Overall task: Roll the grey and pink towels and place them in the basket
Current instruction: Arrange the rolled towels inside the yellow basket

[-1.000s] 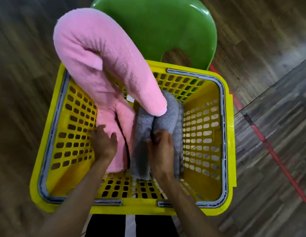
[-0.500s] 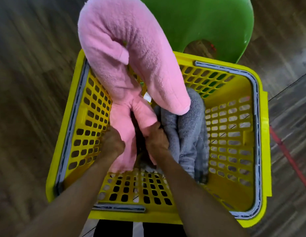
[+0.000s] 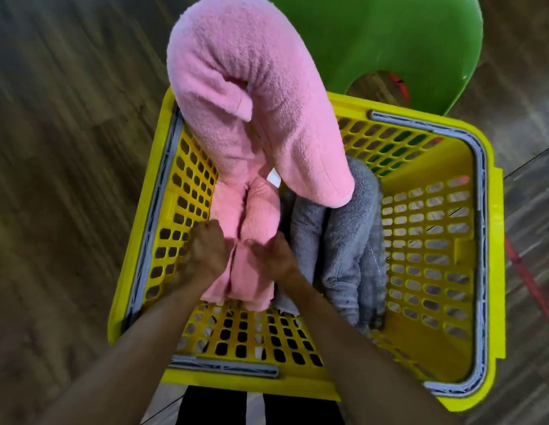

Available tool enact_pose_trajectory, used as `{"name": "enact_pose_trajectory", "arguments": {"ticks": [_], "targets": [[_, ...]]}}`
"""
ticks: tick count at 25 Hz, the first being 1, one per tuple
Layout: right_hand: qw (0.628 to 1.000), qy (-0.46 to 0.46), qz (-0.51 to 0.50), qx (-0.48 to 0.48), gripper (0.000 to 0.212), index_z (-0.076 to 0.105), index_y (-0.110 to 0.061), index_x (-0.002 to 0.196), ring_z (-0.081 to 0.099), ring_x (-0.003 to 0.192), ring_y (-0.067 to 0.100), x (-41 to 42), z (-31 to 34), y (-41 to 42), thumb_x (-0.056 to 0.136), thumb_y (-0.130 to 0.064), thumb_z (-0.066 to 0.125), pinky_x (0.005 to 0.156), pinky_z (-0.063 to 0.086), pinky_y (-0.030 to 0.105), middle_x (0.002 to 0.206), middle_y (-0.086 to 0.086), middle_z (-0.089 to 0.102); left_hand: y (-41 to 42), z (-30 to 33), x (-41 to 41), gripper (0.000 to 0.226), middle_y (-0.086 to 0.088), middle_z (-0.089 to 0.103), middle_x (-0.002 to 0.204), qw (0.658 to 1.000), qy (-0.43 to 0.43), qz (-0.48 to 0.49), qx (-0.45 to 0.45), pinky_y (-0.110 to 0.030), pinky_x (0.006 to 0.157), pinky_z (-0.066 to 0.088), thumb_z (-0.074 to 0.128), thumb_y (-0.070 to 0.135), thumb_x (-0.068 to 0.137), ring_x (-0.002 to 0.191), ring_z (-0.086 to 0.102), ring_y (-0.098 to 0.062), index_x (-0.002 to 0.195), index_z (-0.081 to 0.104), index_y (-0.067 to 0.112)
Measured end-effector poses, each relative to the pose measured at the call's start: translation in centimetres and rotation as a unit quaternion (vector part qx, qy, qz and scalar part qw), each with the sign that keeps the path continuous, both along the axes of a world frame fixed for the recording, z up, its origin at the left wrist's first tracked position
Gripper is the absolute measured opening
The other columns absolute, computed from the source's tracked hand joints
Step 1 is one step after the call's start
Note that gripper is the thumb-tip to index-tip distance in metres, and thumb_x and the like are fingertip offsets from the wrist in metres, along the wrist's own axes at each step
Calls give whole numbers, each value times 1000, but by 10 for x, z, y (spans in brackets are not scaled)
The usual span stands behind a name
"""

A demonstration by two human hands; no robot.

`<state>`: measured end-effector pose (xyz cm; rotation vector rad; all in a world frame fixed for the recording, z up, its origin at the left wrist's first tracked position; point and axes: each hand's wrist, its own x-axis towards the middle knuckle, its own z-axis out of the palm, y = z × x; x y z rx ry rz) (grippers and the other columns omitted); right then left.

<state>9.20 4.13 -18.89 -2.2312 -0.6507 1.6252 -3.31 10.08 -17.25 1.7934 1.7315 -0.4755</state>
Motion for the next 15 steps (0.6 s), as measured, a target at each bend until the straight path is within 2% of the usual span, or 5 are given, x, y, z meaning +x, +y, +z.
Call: {"name": "enact_pose_trajectory", "arguments": {"ticks": [3,6,9,12,15], "targets": [[1000,14,1,-17,60,52,-10,124,62,106,25,14,8,-2,82,-47,72,94,52,46,116,8,64,-8,7,9,63,-21,37,137,998,-34,43,-8,-43,91,44,57,38,94,123,44,-39,144,30,11],[990,135,-38,-16,17,57,-15,110,64,97,24,12,16,-8,94,-20,61,91,54,49,115,17,67,-11,4,13,77,-21,25,143,992,-83,84,-44,-46,95,43,63,45,88,129,35,-42,147,23,16],[977,212,-10,-7,35,53,-25,120,65,90,14,12,25,-10,96,0,45,74,59,32,103,3,69,-8,1,9,75,-19,28,141,981,-120,147,-49,-50,95,43,70,43,83,127,39,-41,143,32,18],[987,159,4,-19,38,50,-27,115,55,74,8,33,35,-13,95,5,45,58,48,21,90,1,61,-11,7,10,55,-16,37,138,992,-102,59,49,-51,94,47,68,33,87,124,43,-37,134,46,16],[997,-43,10,68,22,54,-22,94,54,59,13,67,44,-29,95,-1,50,50,44,24,69,0,58,-22,18,31,36,-15,53,120,969,-187,-14,160,-49,86,50,66,29,88,107,53,-34,117,59,11]]}}
